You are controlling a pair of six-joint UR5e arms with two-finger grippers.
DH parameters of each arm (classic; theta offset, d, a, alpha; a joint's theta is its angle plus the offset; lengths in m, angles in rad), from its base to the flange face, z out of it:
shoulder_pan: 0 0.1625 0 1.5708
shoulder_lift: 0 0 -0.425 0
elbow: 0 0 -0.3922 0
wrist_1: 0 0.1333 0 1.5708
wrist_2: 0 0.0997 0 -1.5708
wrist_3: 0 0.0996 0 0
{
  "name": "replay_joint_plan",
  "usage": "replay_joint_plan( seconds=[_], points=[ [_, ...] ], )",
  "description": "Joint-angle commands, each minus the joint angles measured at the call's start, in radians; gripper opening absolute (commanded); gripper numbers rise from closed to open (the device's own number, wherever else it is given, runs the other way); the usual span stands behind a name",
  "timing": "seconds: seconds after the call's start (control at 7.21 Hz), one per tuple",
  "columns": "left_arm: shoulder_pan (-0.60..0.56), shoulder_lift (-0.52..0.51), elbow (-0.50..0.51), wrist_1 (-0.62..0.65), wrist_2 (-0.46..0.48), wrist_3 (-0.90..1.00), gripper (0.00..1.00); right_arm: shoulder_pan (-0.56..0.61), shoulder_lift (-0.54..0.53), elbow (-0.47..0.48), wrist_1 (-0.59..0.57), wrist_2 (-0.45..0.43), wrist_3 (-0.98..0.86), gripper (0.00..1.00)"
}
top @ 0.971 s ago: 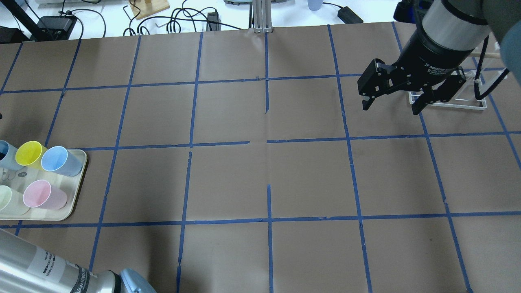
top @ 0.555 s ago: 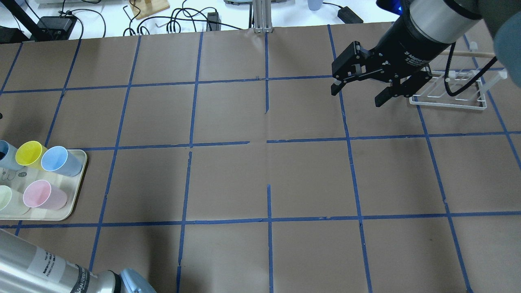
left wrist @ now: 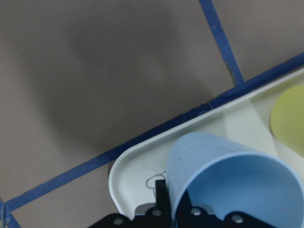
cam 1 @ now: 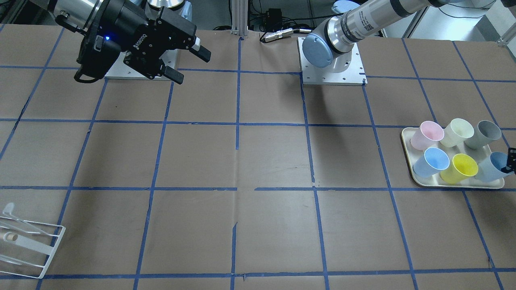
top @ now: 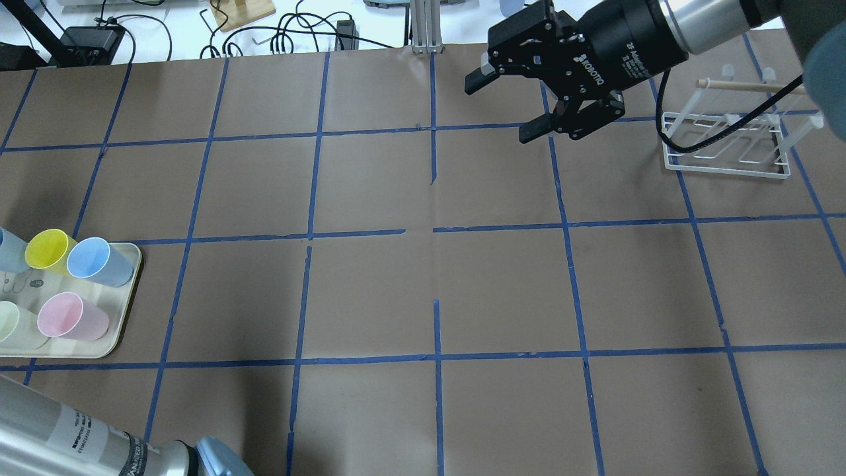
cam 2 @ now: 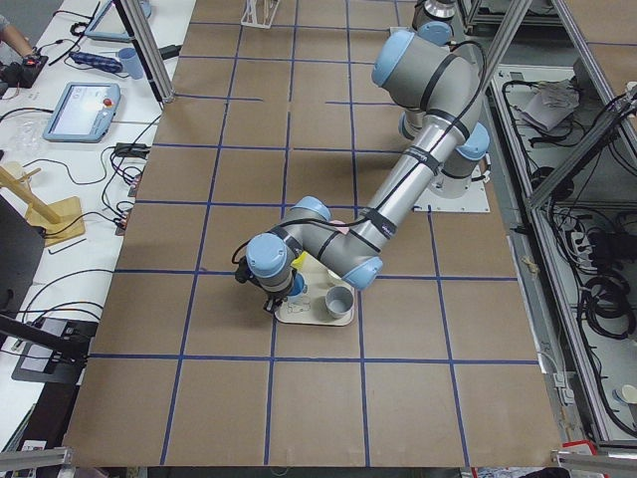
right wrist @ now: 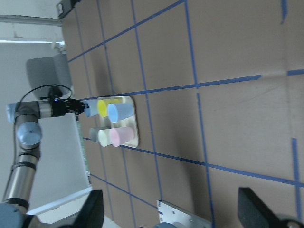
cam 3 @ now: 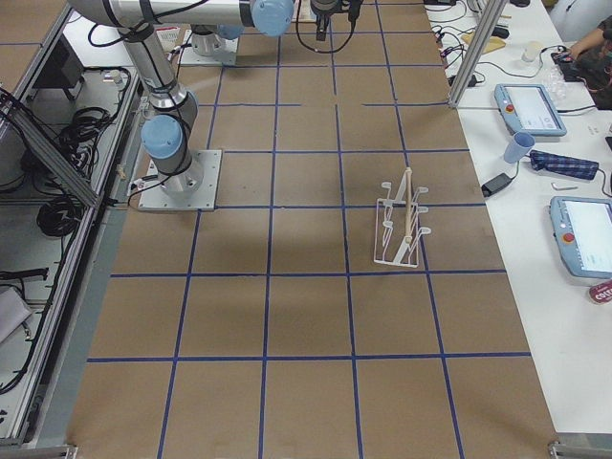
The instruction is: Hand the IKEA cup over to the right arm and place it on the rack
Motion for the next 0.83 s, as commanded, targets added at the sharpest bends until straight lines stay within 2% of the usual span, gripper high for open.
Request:
replay_joint_plan(
  seconds=[0.0,0.28,0.42,0.55,0.69],
  points=[
    [-0.051,0.098,0.034,-0.165,0.003,-0.005,0.0,-0.014,0.019,0.061,-0.001,0.238,-0.009,1.0],
    [-0.151,0.205,0.126,-0.441,-0.004,-0.025,0.0,-0.058,0.02,0.164,-0.025,0.421,-0.042,1.0],
    [-0.194,0.259,0.129,-0.549,-0.014,-0.145,0.0,-0.075,0.02,0.204,-0.027,0.511,-0.042,1.0],
    [-0.229,0.32,0.119,-0.644,-0.064,-0.262,0.0,-0.08,0.02,0.225,-0.027,0.533,-0.042,1.0],
    [-0.252,0.372,0.107,-0.762,-0.177,-0.338,0.0,-0.079,0.021,0.235,-0.026,0.537,-0.026,1.0]
  ],
)
